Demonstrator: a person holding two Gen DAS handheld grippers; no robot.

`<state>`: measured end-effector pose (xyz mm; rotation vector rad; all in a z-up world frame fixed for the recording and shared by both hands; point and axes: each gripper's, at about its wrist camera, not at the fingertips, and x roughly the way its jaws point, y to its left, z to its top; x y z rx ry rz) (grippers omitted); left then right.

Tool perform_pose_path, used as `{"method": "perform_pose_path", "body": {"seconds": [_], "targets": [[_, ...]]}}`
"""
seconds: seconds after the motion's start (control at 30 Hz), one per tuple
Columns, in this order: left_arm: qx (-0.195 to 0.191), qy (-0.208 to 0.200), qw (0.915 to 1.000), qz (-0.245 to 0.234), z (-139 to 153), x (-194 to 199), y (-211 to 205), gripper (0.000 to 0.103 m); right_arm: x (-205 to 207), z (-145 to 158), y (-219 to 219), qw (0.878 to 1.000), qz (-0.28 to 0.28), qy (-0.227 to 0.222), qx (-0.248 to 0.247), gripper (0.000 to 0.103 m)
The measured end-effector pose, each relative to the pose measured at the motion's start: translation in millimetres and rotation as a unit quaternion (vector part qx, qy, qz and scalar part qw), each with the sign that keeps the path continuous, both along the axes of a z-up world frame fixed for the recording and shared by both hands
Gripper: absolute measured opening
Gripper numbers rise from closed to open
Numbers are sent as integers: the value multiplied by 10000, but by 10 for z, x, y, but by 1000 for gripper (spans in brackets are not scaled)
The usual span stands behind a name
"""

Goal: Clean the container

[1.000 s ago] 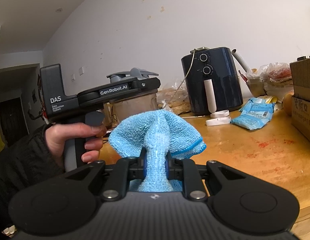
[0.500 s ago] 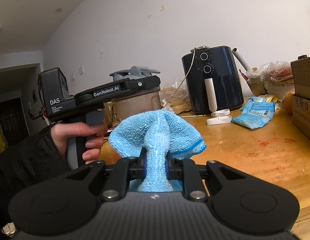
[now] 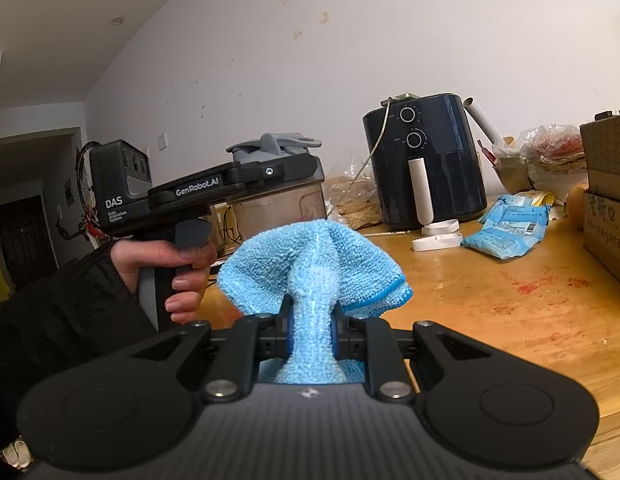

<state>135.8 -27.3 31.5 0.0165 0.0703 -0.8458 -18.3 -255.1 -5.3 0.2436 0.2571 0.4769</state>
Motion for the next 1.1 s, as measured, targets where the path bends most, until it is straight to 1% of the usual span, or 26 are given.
{"method": "perform_pose_path", "body": {"seconds": [0.17,0.3,0.67,1.1], "targets": [[0,-8,10000,-48,-12,17,-6,95,13,-1,15,10000,28,-1,0,13],[-1,-8,10000,-59,-12,40,-11,95,45,11,58,9999,31,-48,-111,13],[8,-2,10000,-62,-15,78,-22,95,304,31,239,9992,150,-172,-334,13],[41,25,10000,-61,-7,90,-15,95,554,54,408,9988,141,-238,-412,11]]}}
